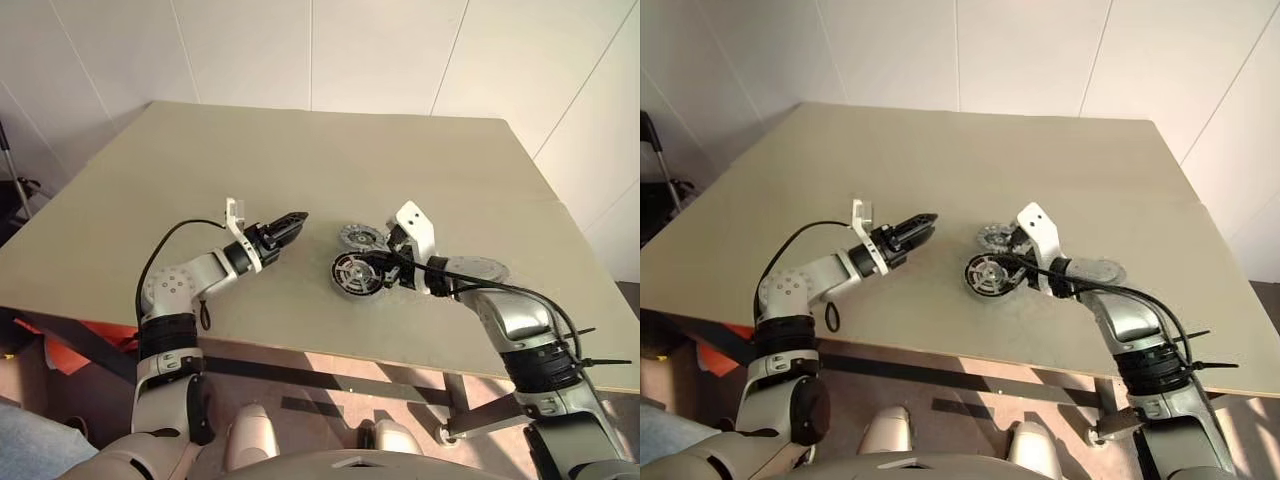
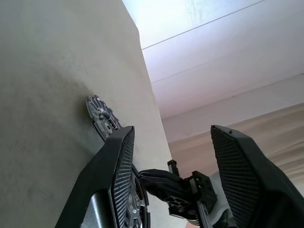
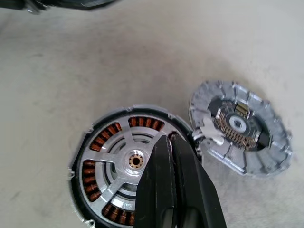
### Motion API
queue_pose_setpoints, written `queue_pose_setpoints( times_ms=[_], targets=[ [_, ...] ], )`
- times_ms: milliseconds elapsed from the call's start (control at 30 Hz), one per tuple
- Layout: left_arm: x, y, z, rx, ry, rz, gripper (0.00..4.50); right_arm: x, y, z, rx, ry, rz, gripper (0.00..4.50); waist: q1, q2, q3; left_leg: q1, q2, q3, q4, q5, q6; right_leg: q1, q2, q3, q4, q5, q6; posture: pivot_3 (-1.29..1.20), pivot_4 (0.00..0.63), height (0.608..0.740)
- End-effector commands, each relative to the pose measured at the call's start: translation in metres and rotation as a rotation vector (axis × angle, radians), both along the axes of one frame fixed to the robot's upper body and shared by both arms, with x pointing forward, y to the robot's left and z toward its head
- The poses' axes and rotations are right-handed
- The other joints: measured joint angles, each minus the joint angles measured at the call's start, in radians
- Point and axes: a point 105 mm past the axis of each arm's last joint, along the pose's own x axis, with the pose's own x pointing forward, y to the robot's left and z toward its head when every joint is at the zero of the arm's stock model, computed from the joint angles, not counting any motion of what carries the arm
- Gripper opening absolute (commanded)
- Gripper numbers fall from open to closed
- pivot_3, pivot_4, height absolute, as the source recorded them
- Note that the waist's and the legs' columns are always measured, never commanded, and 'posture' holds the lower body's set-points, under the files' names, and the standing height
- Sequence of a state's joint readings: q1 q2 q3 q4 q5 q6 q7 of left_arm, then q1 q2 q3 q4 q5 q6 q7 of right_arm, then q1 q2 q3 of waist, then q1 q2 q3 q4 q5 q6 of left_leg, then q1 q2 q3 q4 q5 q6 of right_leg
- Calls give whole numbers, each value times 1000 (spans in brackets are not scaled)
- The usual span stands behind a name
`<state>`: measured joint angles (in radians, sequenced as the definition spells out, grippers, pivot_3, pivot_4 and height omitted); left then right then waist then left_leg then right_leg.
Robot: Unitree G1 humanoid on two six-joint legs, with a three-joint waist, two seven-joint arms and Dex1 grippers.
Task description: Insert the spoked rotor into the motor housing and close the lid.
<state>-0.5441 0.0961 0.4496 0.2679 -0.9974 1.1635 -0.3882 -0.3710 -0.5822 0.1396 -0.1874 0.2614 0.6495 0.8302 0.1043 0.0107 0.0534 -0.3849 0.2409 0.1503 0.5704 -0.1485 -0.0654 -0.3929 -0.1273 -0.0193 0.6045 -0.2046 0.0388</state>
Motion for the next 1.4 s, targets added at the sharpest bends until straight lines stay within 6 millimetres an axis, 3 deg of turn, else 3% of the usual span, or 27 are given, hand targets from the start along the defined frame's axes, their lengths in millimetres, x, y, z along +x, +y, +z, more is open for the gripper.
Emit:
queue_pose_setpoints(
  times_ms=[33, 200, 400, 700, 833, 967, 1033, 1200, 1400],
  targets=[
    [3, 0, 7, 0, -34, 4, 2716, -17, 7, 34, -138, -157, 227, 0, 1, 0, 0, 0, 0, 0, 0, 0, 0, 0, 0, 0, 0, 0, 0, 0, 0, 740],
    [5, -2, 4, 17, -38, 2, 2716, -31, -9, 13, -381, -128, 423, 0, 2, -1, 0, 0, 0, 0, -1, 0, 0, 1, 0, 0, -1, -1, 1, 0, 0, 740],
    [3, -3, 3, 24, -42, -4, 2765, -34, -10, -12, -521, -138, 551, 1888, 0, -1, 0, 0, 0, 0, 1, 0, 1, 0, 0, 0, 1, -1, 0, 0, 0, 740],
    [-2, 1, -3, 28, -33, 20, 2765, -21, -9, -24, -556, -160, 557, 1888, -5, -1, 0, 0, 0, 0, 2, -1, 1, 1, 0, 0, 1, 0, 0, 0, 0, 740],
    [-3, 2, -4, 32, -31, 26, 2765, -22, -7, -22, -543, -162, 568, 1888, -6, -1, 0, 0, 0, 0, 2, -1, 2, 1, 0, 0, 1, 0, 0, 0, 0, 740],
    [-1, 4, -4, 37, -29, 35, 2765, -27, -8, -33, -552, -127, 586, 1888, -6, -1, 0, 1, 0, 0, 2, -1, 2, 1, 0, 0, 1, 0, 0, 0, 0, 740],
    [0, 5, -4, 39, -29, 38, 2765, -33, -6, -36, -548, -110, 611, 1517, -6, -1, 0, 1, 0, 0, 2, -1, 2, 2, 0, 0, 1, 0, 0, 0, 0, 740],
    [1, 4, -4, 41, -28, 39, 2765, -35, -6, -36, -578, -133, 628, 32, -5, -1, 0, 1, 1, 0, 2, -1, 2, 2, 0, 0, 1, 0, 0, 0, 0, 740],
    [1, 3, -6, 40, -25, 39, 2765, -21, -8, -38, -602, -146, 577, 32, -8, -1, 0, 3, 1, 0, 3, -1, 2, 3, 0, 0, 2, 0, -1, 0, 0, 740]
  ],
)
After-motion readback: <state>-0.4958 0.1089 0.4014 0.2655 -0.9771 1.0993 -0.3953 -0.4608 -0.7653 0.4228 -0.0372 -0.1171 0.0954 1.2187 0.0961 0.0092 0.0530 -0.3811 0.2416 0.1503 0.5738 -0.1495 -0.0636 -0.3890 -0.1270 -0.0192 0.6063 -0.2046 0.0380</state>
